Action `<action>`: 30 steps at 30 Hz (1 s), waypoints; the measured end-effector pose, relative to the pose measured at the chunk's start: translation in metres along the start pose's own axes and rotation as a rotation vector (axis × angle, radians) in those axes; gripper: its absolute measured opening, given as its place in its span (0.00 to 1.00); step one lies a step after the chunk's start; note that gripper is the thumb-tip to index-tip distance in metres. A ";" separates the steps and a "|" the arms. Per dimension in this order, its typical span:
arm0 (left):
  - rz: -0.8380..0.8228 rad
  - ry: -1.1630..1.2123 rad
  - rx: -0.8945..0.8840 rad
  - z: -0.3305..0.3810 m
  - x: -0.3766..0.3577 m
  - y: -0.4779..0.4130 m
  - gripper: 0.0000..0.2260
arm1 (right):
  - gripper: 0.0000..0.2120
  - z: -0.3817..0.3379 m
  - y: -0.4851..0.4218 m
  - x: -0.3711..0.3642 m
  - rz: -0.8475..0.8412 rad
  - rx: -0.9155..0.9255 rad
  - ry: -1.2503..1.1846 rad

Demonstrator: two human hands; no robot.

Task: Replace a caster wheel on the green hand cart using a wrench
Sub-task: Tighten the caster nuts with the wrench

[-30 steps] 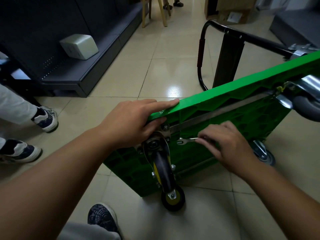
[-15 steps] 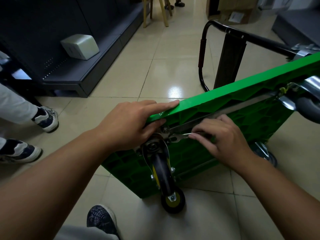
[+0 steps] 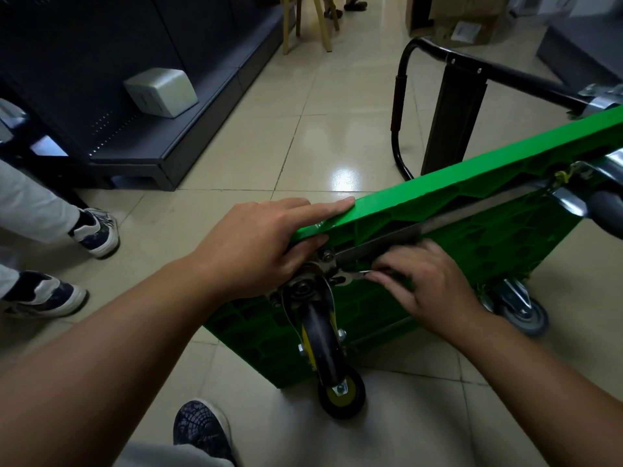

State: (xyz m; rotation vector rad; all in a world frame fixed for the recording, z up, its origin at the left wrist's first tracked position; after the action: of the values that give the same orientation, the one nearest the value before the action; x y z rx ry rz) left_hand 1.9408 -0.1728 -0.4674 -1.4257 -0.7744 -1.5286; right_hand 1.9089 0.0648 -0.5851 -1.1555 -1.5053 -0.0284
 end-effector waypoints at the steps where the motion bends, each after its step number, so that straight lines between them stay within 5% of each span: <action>1: 0.001 -0.003 0.000 0.000 0.000 0.000 0.25 | 0.06 0.000 0.008 -0.008 0.006 -0.084 -0.064; 5: 0.028 -0.015 -0.006 0.000 -0.001 0.001 0.25 | 0.02 -0.014 0.033 -0.045 0.070 -0.435 -0.393; 8: 0.039 -0.008 -0.005 -0.001 -0.001 0.000 0.25 | 0.10 -0.036 0.045 -0.069 0.152 -0.684 -0.677; 13: 0.038 0.019 -0.005 0.000 -0.001 -0.001 0.24 | 0.08 -0.053 0.059 -0.079 0.205 -0.811 -0.862; 17: 0.031 0.017 0.000 0.000 0.001 0.000 0.25 | 0.04 -0.013 0.060 -0.031 0.070 -0.642 -0.552; 24: 0.021 0.001 -0.003 -0.001 0.001 -0.001 0.25 | 0.08 -0.015 -0.027 0.039 -0.156 0.091 0.095; 30: 0.033 0.000 -0.016 -0.003 -0.001 -0.001 0.24 | 0.06 -0.030 -0.037 0.036 -0.127 0.195 0.186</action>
State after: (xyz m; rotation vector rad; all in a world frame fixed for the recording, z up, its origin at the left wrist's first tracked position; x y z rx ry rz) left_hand 1.9388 -0.1747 -0.4684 -1.4431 -0.7366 -1.5135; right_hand 1.9133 0.0505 -0.5271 -0.8768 -1.3809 -0.0721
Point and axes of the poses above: each hand's wrist, its own y-axis away from the middle knuckle, its own x-axis out of the back of the hand, z = x × y, the point moved 2 cm from there along -y, towards the middle knuckle, and after that the axes turned 1 degree about z, right-handed, at the moved point
